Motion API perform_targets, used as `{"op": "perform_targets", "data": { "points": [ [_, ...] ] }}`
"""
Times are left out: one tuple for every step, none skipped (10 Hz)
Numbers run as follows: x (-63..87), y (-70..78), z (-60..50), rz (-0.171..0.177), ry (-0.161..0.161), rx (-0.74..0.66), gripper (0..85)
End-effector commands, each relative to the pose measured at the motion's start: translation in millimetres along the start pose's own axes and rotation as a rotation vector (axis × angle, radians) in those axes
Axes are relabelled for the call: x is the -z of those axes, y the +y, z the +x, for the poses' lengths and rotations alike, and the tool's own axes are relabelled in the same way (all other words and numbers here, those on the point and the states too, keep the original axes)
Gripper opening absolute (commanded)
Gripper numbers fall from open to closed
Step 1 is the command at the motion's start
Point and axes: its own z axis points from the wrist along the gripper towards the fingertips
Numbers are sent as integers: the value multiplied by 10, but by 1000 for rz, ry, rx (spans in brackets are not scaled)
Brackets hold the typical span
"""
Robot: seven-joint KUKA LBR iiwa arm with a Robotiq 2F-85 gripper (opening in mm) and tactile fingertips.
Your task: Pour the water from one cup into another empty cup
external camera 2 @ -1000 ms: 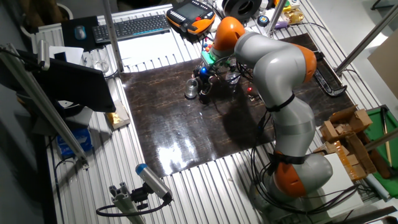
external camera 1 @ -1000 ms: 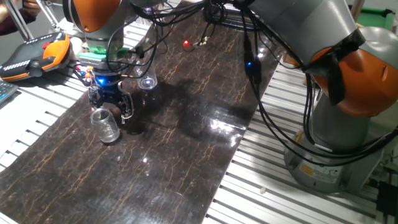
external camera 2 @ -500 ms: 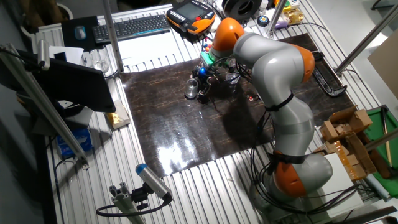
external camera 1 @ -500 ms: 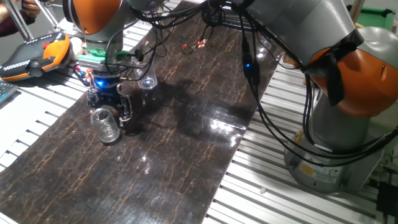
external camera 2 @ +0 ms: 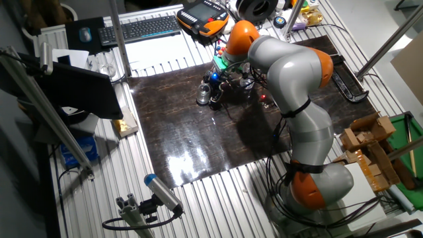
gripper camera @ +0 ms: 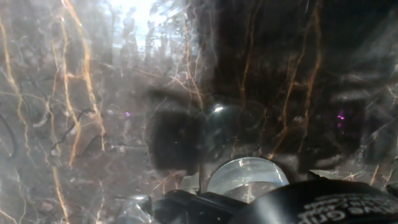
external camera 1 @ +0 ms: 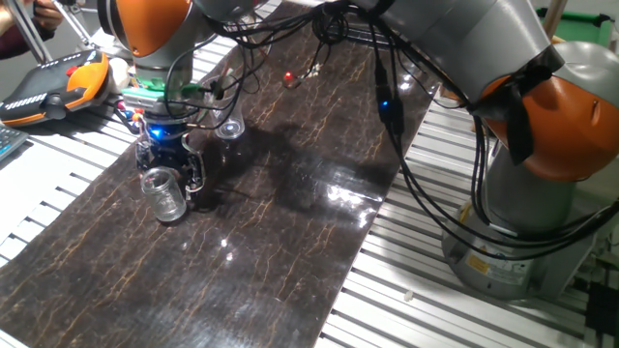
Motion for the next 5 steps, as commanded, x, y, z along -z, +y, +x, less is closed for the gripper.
{"op": "perform_targets", "data": {
  "points": [
    [-4, -1, 12, 0, 2, -1, 850],
    [-9, -3, 25, 0, 2, -1, 850],
    [-18, -2, 36, 0, 2, -1, 850],
    [-30, -3, 47, 0, 5, -4, 850],
    [-47, -4, 63, 1, 6, -5, 850]
  ]
}}
